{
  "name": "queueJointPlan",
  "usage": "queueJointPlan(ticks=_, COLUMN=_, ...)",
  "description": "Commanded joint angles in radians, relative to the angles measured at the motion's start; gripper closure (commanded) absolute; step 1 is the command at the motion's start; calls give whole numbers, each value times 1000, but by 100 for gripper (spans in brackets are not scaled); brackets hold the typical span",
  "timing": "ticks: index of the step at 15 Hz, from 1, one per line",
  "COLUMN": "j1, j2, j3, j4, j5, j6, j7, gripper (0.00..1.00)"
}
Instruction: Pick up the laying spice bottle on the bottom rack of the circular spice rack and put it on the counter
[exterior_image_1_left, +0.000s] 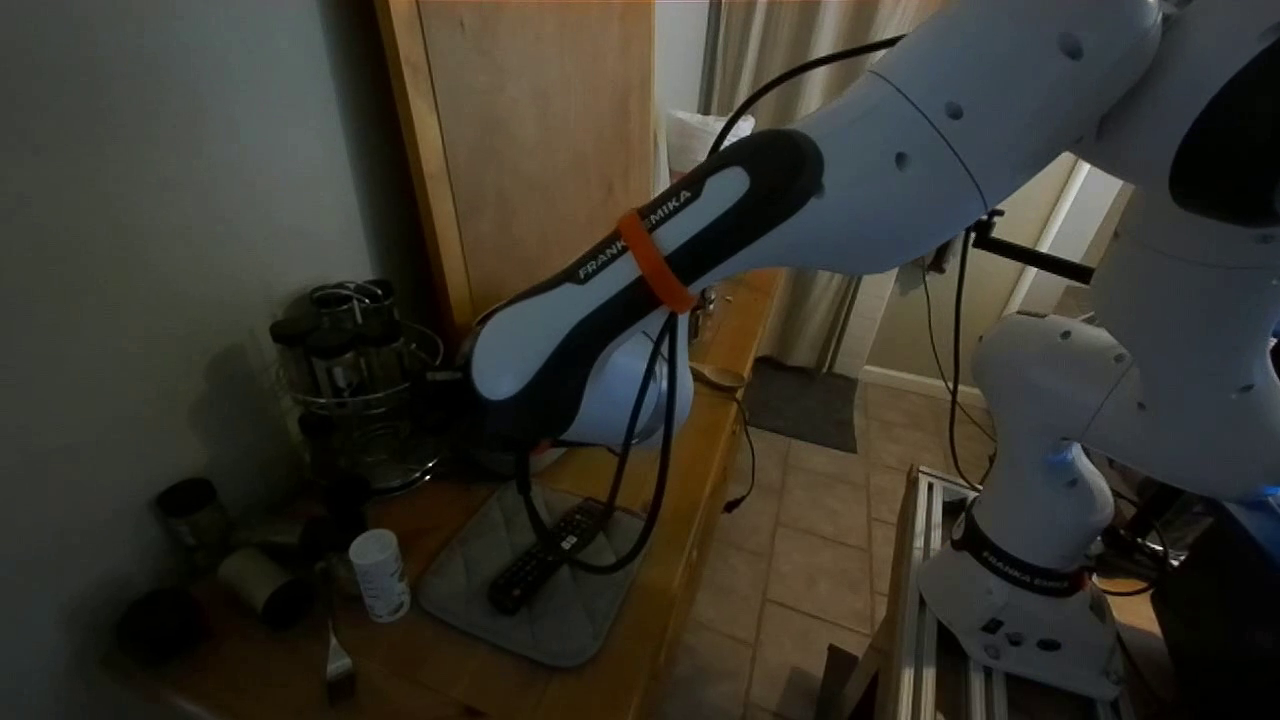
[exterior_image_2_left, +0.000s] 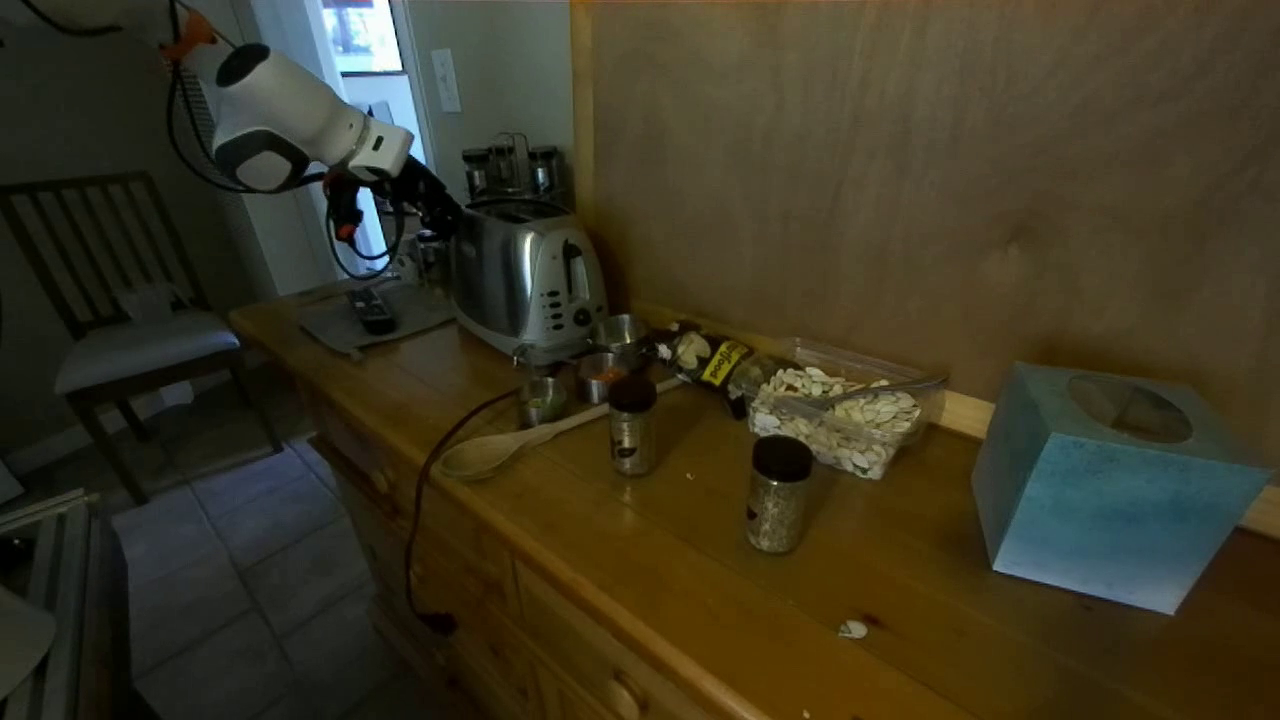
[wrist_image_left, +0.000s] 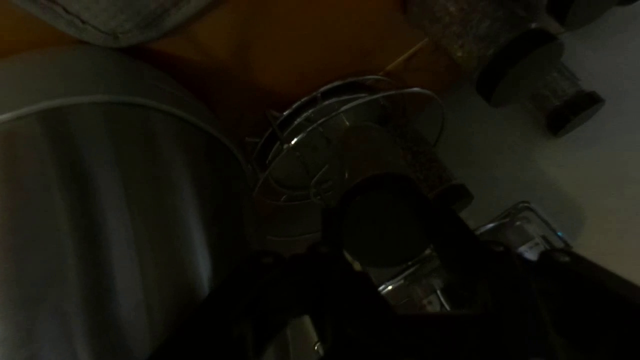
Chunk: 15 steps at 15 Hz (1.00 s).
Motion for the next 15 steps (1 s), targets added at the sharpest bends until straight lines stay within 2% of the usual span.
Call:
queueJointPlan(ticks=1, j1=136, j2=-20, j3=-151, j4=-50, j5=-32, j6=-115, j7=41, gripper=75)
queueJointPlan(ticks=4, j1=282, j2=6, j3=-334, j4=-62, j5=-180, j6=-243, j7=189, gripper=75)
queueJointPlan(ticks=7, j1=423, j2=31, j3=-512, j4=-14, j5=-346, j6=-355, j7=332, gripper=75)
queueJointPlan(ticks=11, j1=571, j2=47, j3=-690, j4=49, j5=-484, j6=-508, j7=462, gripper=75)
queueJointPlan(ticks=15, j1=667, j2=69, j3=-834, j4=131, j5=-634, j6=-790, j7=550, gripper=75)
